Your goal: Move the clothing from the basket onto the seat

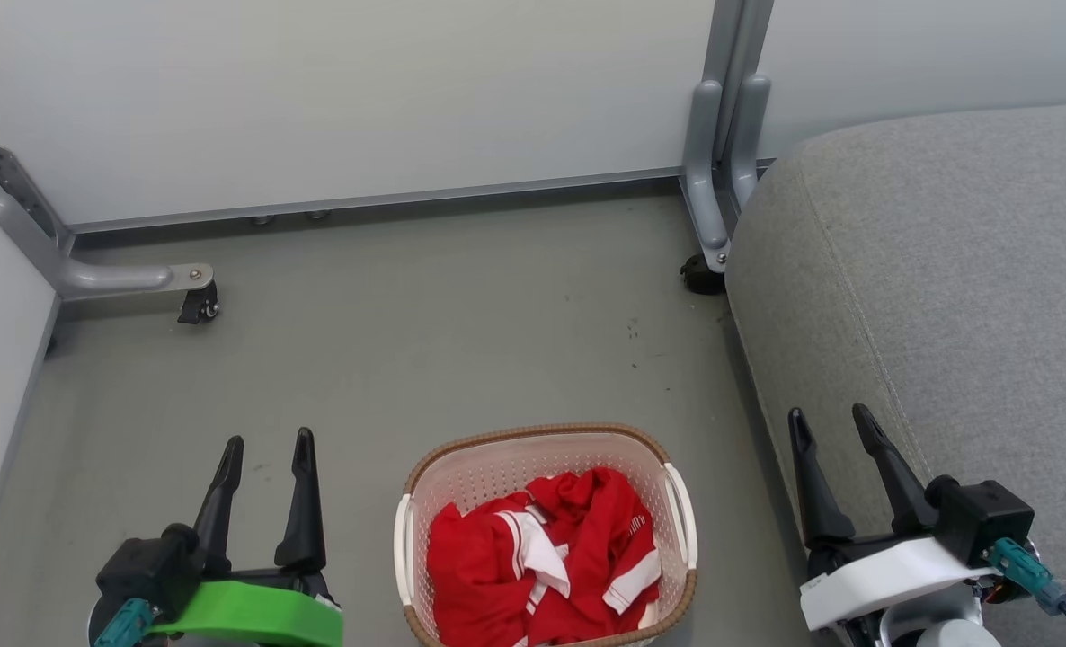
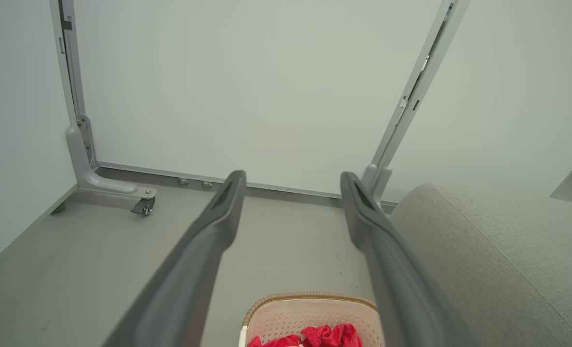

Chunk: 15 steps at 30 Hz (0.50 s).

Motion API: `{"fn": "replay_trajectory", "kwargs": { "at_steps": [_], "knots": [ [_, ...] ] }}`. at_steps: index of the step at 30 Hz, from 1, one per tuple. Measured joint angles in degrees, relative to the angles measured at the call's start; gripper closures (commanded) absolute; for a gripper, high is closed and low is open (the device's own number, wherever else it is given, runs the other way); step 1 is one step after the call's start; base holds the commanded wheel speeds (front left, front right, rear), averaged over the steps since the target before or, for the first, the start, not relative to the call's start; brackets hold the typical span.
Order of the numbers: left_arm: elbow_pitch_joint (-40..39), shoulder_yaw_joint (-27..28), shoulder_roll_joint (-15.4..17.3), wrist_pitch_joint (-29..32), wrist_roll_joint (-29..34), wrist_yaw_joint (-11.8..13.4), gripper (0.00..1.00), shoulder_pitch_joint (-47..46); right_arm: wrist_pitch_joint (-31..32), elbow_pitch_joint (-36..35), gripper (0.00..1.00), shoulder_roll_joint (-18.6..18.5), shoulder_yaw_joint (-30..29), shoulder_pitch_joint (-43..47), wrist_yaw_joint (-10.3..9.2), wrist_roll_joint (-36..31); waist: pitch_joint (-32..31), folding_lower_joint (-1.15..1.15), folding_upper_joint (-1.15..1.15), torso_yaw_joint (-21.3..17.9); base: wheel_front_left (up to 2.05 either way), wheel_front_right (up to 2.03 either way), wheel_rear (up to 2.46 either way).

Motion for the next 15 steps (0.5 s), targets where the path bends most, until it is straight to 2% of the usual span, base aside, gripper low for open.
{"fn": "replay_trajectory", "kwargs": {
  "at_steps": [15],
  "knots": [
    [0.40,-0.27,0.05,-1.54,4.19,-0.25,0.00,0.07,-1.60,-1.01,0.00,0.04,-0.41,0.09,0.00,-5.94,0.33,0.00,0.00,-0.24,0.00,0.00,0.00]
  ]
}}
